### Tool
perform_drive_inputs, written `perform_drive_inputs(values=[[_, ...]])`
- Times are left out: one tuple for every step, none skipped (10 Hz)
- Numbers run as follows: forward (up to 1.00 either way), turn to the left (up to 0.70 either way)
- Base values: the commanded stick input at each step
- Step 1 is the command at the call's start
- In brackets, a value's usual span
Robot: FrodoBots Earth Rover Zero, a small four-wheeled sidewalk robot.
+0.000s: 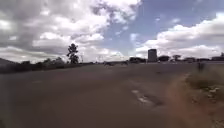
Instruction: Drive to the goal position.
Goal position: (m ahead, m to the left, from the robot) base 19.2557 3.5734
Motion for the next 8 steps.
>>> perform_drive_inputs(values=[[0.7,0.0],[0.7,0.0],[0.7,0.0],[0.7,0.0],[0.7,0.0],[0.7,0.0],[0.7,0.0],[0.7,0.0]])
